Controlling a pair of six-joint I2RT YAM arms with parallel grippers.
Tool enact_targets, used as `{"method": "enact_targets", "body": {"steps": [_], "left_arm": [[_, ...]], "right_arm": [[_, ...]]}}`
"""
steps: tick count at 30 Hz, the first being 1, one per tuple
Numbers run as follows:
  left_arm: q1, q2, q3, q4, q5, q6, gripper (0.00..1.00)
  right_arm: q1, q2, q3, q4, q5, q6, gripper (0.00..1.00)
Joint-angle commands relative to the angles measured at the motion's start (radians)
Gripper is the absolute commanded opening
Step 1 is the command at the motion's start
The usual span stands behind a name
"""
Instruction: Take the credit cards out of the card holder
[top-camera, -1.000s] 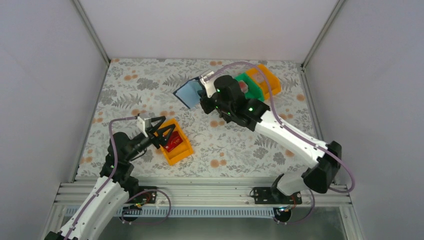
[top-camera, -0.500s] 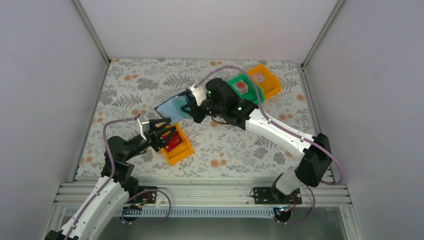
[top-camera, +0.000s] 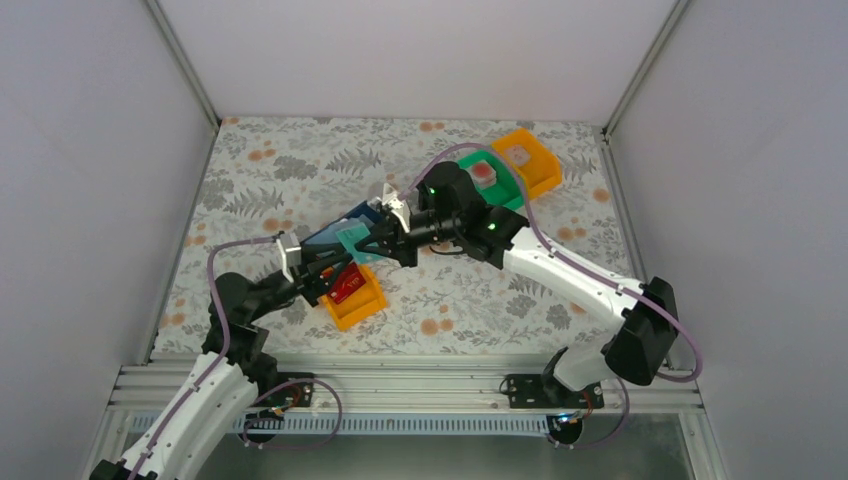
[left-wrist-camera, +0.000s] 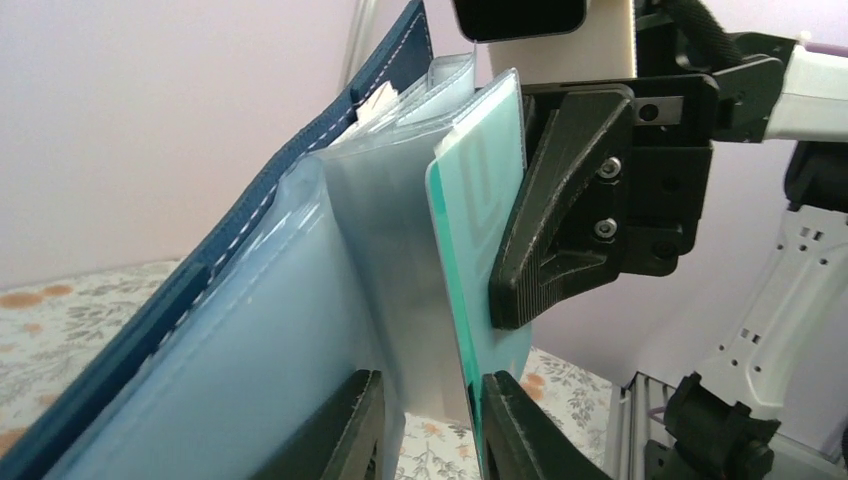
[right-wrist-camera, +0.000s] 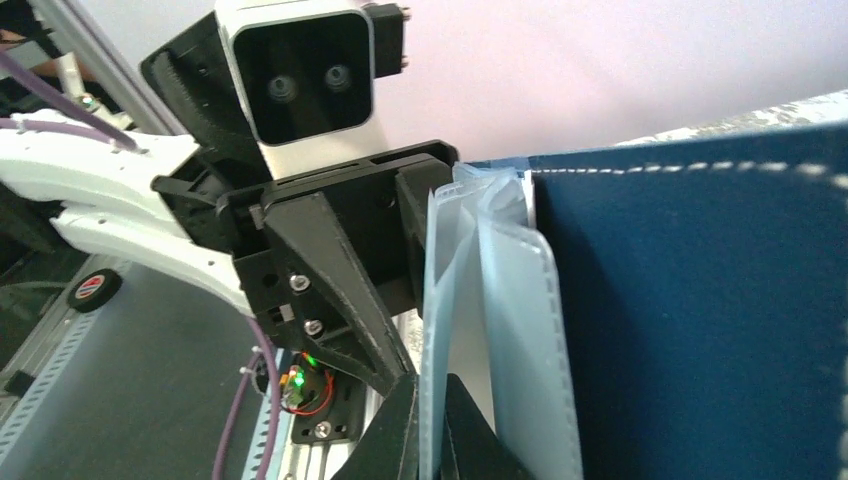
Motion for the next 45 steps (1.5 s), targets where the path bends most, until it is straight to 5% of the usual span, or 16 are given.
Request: {"method": "enact_targets", "body": {"steps": [1,11,19,28,33,39,45], "left_arm": [[-0.003,-0.003,-0.008,0.067,0.063,0.038,0.22],[-0.003,-0.009,-0.01,0.107,0.104,0.07,0.03],[-0.002,-0.025,-0.002,0.06,0.1,0.073,0.02],[-0.002,-0.032,0.005,0.029,0.104,0.082,0.02],[-0.001,-0.037,0.013,0.002,0.107,0.097,0.02],[-0.002,-0.036,0.024,-0.016,0.129,0.146,0.02],[-0.001,-0.032,0.037,-0.057,0.153,0.204,0.02]], "right_arm": [[0.004,0.022,0.01,0.029,-0.122,-0.061,0.04],[0.006,0.049,0.021,0.048,-0.075,-0.054,0.04],[0.006,0.046,0.018,0.032,-0.045,-0.077,0.04],[-0.003,-0.001,-0.004,-0.005,-0.024,-0.117,0.29],[-0.008,-0.04,-0.02,-0.033,-0.035,-0.147,0.26],[-0.018,-0.058,-0.023,-0.1,-0.064,-0.195,0.05],[-0.04,-0.085,-0.037,-0.135,-0.033,-0.217,0.04]]}}
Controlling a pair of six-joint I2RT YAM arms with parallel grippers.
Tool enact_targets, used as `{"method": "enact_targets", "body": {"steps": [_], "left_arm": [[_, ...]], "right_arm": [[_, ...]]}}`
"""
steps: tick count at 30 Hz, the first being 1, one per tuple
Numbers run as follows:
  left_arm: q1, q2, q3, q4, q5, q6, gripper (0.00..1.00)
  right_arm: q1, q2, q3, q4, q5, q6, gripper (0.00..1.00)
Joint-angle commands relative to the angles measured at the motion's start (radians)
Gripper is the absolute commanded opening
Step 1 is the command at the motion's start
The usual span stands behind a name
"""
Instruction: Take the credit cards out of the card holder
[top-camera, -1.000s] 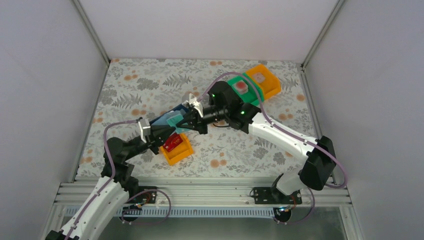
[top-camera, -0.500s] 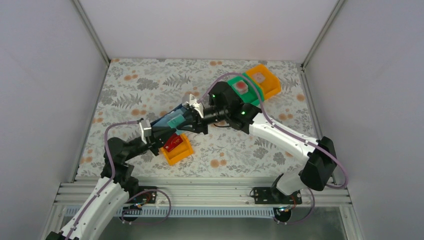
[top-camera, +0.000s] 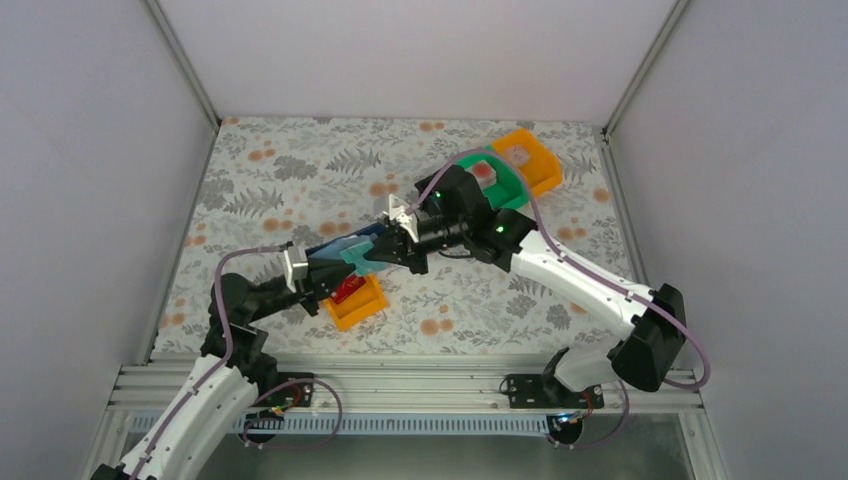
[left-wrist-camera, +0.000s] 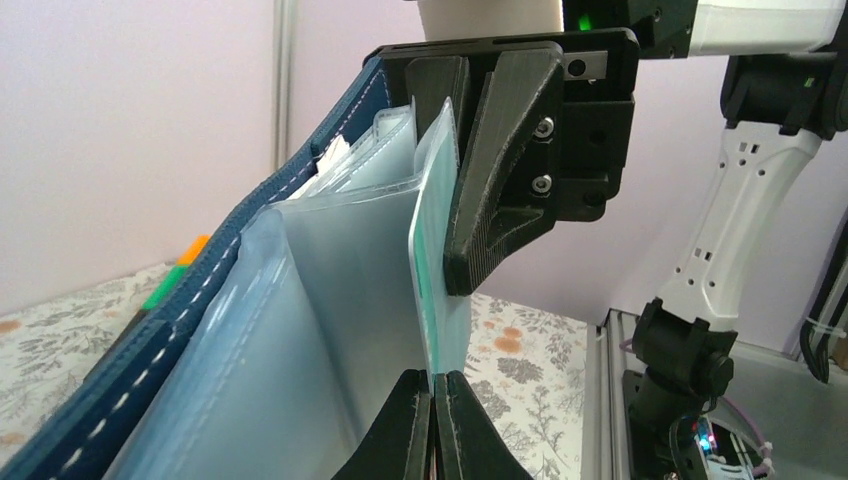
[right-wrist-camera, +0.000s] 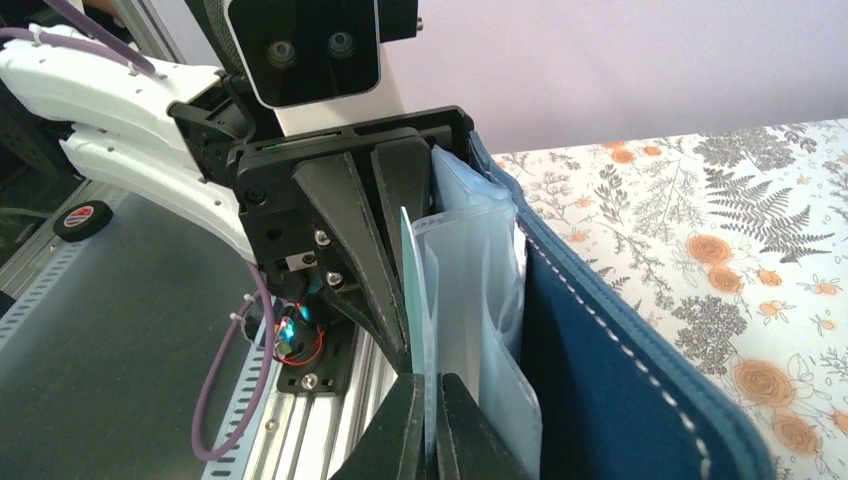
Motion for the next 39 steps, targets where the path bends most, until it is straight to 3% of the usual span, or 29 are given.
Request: {"method": "enact_targets", "body": {"steps": [1,8,17,28,39], "left_arm": [[0.002,-0.002,0.038,-0.017,0.023,0.078,0.02],[0.002,0.004,0.039,-0.021,0.025,0.079,0.02],[0.001,0.011,0.038,-0.006,0.03,0.081,0.02],[0.001,-0.006,0.02,-0.061,-0.022,0.071,0.02],[0.002,-0.033,0.007,-0.057,-0.044,0.073,0.02]], "right_arm": [[-0.031,-0.051,-0.019,-0.051,0.011,-0.033,0.05],[-0.045,-0.069,-0.028,-0.063,0.005,-0.033,0.08],[-0.046,-0.017,0.001,-0.048,-0.072,-0.024,0.04],[-0.155,-0.105,-0.058,0.072,0.179,0.181,0.04],[-0.184,-0.042,-0.023,-0.048,0.29,0.364,0.04]]}}
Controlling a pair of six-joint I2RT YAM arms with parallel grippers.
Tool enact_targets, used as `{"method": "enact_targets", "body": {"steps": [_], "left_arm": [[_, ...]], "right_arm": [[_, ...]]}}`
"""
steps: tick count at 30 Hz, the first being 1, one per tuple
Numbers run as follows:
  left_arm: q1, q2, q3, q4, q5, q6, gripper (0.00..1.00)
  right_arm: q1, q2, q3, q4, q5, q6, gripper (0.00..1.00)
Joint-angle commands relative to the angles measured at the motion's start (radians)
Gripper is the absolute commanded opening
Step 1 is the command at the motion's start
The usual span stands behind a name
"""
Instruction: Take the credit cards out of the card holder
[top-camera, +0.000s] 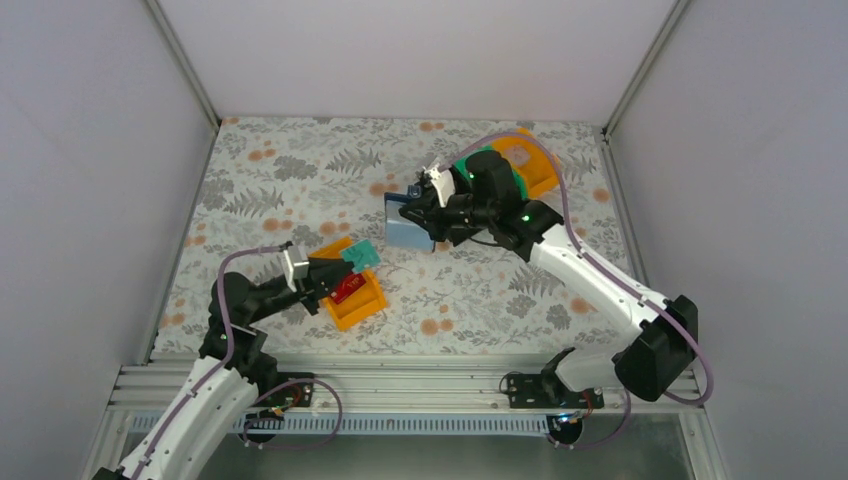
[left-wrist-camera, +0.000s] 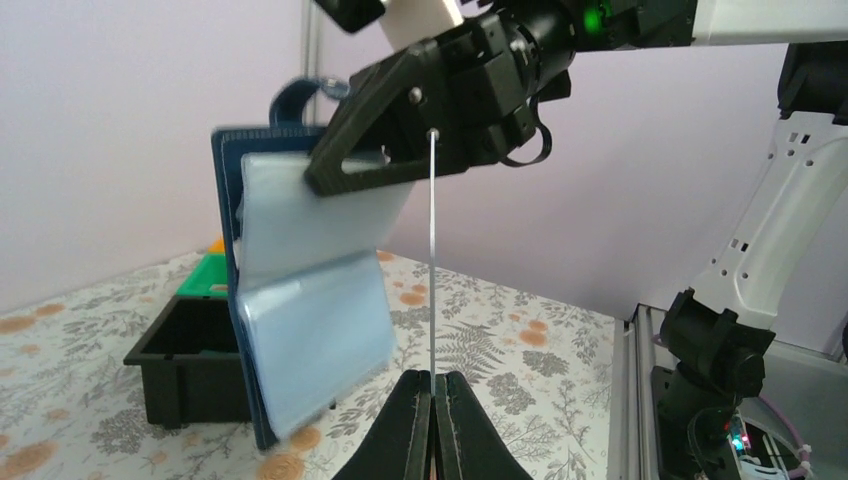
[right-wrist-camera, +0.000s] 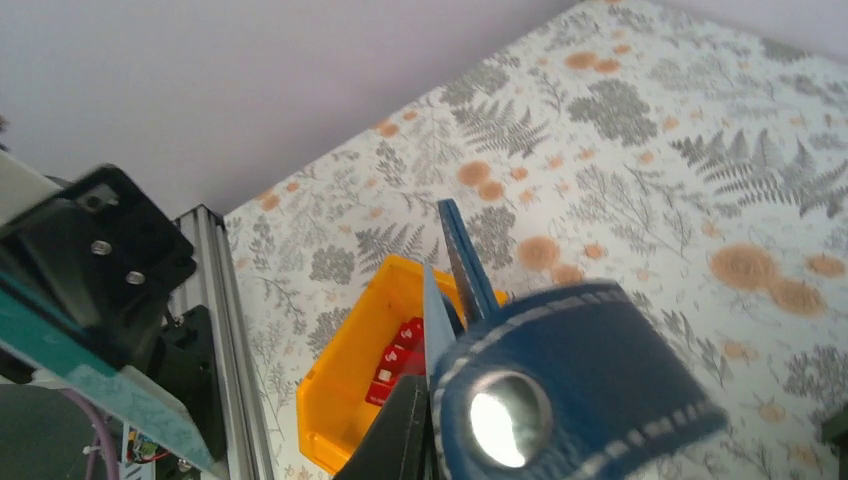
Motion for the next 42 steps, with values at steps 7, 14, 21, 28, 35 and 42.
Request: {"method": "enact_targets", "body": {"steps": [7,14,21,28,35,42], "left_arm": [[0.0,-0.035,-0.016,0.034,-0.013,0.02,0.02],[0.001,-0.04,-0.02,0.04,-0.01,0.018,0.02],[-0.001,-0.033,-0.02,0.041,-0.007,0.017,0.02],[-0.001,-0.044,-0.022,0.045,-0.007,0.014,0.02],[-0.001,-0.042,-0.029,0.059,-0.009,0.004,0.02],[-0.001,-0.034,-0.034,0.076,0.007,-0.006,0.02]], "right_arm": [[-0.004,-0.002,-0.115,-0.121,0.035,0.356,0.04],[-0.01,0.009,-0.298,-0.042,-0.08,0.481,0.04],[-0.107,0.104,-0.406,-0.004,-0.062,0.429,0.04],[-0.174,0.071,-0.263,-0.189,0.194,0.352,0.66],[-0.033,-0.163,-0.146,-0.008,-0.04,0.095,0.94],[0.136,-0.087,-0.066,0.079,-0.254,-0.049,0.93]]}}
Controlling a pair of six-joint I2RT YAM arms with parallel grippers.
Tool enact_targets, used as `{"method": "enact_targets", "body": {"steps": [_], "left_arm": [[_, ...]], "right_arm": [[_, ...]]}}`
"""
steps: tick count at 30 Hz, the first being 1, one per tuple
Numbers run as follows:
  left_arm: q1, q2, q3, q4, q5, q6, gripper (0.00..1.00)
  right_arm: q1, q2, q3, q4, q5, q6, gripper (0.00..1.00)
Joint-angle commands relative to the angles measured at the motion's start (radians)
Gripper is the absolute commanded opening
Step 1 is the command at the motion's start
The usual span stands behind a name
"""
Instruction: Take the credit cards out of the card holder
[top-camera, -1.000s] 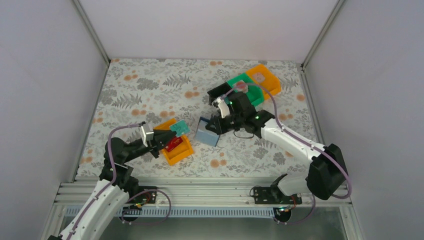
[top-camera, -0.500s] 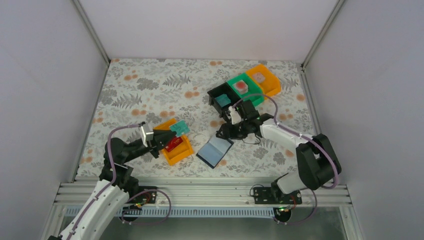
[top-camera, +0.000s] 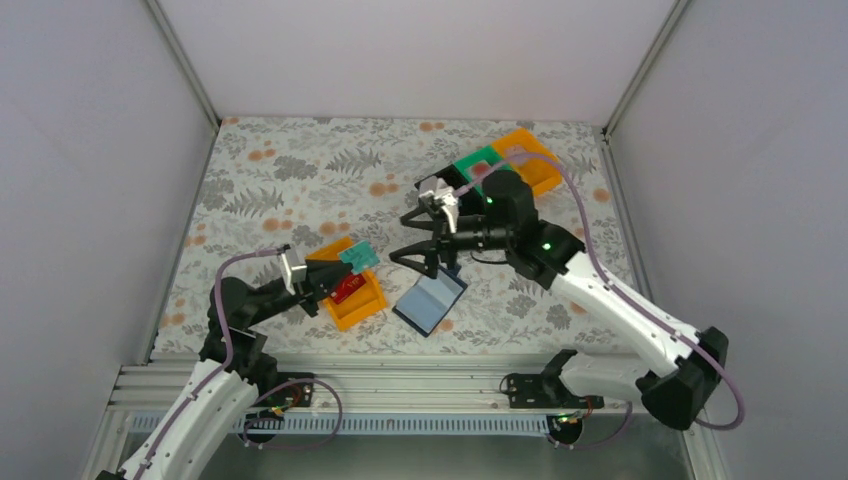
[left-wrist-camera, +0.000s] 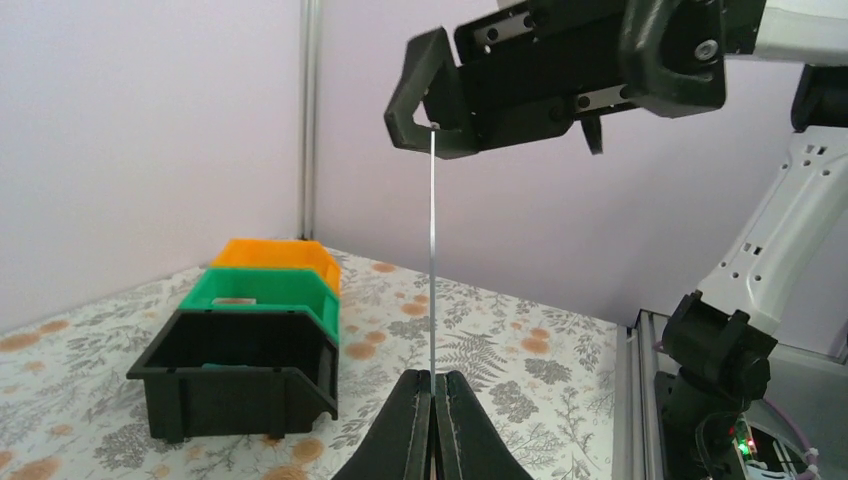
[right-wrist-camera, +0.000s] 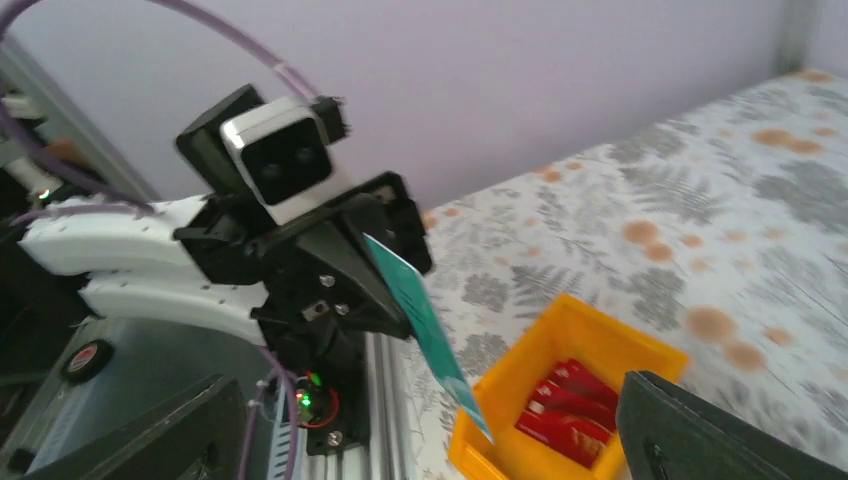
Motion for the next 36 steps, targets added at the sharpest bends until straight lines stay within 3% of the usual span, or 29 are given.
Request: {"method": "enact_targets", "body": {"steps": [1,6,12,18,19,26,29,30,31,32,33,36], "left_arm": [[0.0,0.0,-0.013,0.051,0.018,-0.003,0.02],[0.0,-0.001,-0.016,0.058,0.027,-0.005,0.02],[-0.001,0.004,-0.019,0.064,0.03,-0.007,0.02],[-0.002,0.01,-0.019,0.068,0.031,-0.011,0.02],[-0.002,0.009,-0.019,0.066,0.031,-0.011,0.02],[-0.002,0.008,-0.02,0.068,0.028,-0.009,0.02],[-0.003,0.005,-0.023,0.065,-0.01,-0.015,0.04],[-0.003,0.005,-0.021,0.05,-0.042,-0.02,0.27],[-0.003,0.006,-0.018,0.031,-0.107,-0.027,0.65],[-0.003,0.003,-0.017,0.014,-0.152,-0.028,0.95],[-0.004,-0.002,-0.016,-0.005,-0.189,-0.014,1.0],[-0.004,-0.024,-0.022,-0.033,-0.295,0.024,1.0]], "right_arm": [[0.089,0.124,0.07,0.026,-0.107,-0.153,0.92],[0.111,0.186,0.106,0.058,-0.121,-0.183,0.85],[0.124,0.236,0.116,0.056,-0.112,-0.182,0.64],[0.134,0.251,0.112,0.097,-0.14,-0.172,0.09],[0.134,0.251,0.11,0.102,-0.135,-0.17,0.05],[0.135,0.228,0.086,0.116,-0.128,-0.176,0.04],[0.13,0.21,0.073,0.123,-0.041,-0.141,0.04],[0.117,0.199,0.063,0.131,0.003,-0.119,0.04],[0.097,0.187,0.047,0.146,0.046,-0.078,0.04],[0.061,0.173,0.027,0.168,0.077,-0.028,0.04],[0.014,0.163,0.011,0.198,0.118,0.037,0.04],[-0.15,0.147,-0.02,0.219,0.283,0.353,0.04]]}}
